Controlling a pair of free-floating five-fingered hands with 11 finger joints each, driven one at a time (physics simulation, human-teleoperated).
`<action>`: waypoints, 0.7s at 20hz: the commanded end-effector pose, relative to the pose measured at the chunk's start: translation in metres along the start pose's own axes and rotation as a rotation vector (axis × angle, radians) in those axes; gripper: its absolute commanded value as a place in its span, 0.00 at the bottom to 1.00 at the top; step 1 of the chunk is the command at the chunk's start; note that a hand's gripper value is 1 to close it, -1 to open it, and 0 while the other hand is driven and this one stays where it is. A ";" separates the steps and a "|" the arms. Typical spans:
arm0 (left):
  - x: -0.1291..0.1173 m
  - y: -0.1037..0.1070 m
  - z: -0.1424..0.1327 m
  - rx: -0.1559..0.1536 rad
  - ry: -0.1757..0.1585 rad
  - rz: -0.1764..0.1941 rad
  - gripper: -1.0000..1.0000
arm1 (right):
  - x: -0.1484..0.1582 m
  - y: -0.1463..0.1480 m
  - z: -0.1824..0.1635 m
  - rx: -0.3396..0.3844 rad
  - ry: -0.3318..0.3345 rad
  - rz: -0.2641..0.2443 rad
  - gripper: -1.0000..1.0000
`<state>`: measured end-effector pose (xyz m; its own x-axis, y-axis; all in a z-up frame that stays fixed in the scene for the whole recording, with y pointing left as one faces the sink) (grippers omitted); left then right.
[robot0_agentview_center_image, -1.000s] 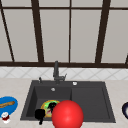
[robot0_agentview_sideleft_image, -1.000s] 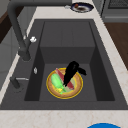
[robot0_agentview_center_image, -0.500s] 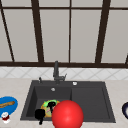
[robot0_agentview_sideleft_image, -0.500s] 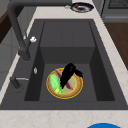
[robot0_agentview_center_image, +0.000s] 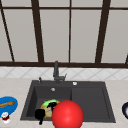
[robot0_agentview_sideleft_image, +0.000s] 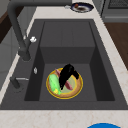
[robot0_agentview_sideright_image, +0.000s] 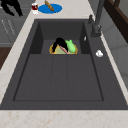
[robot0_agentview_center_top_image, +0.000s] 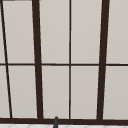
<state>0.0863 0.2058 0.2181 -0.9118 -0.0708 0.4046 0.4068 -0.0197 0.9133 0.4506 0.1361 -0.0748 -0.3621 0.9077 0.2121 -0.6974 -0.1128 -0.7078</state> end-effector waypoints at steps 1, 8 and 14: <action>0.000 0.000 0.000 0.000 0.000 0.000 0.50 | 0.003 0.014 -0.017 0.014 -0.005 0.111 1.00; 0.000 0.000 0.000 0.000 0.000 0.000 0.50 | 0.016 0.030 0.017 -0.377 0.004 0.165 1.00; 0.000 0.000 0.000 0.000 0.000 0.000 0.50 | 0.013 0.025 0.006 -0.320 0.006 0.128 1.00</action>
<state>0.0863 0.2058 0.2181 -0.9118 -0.0708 0.4046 0.4068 -0.0197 0.9133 0.4196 0.1420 -0.0831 -0.4401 0.8911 0.1102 -0.4082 -0.0893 -0.9085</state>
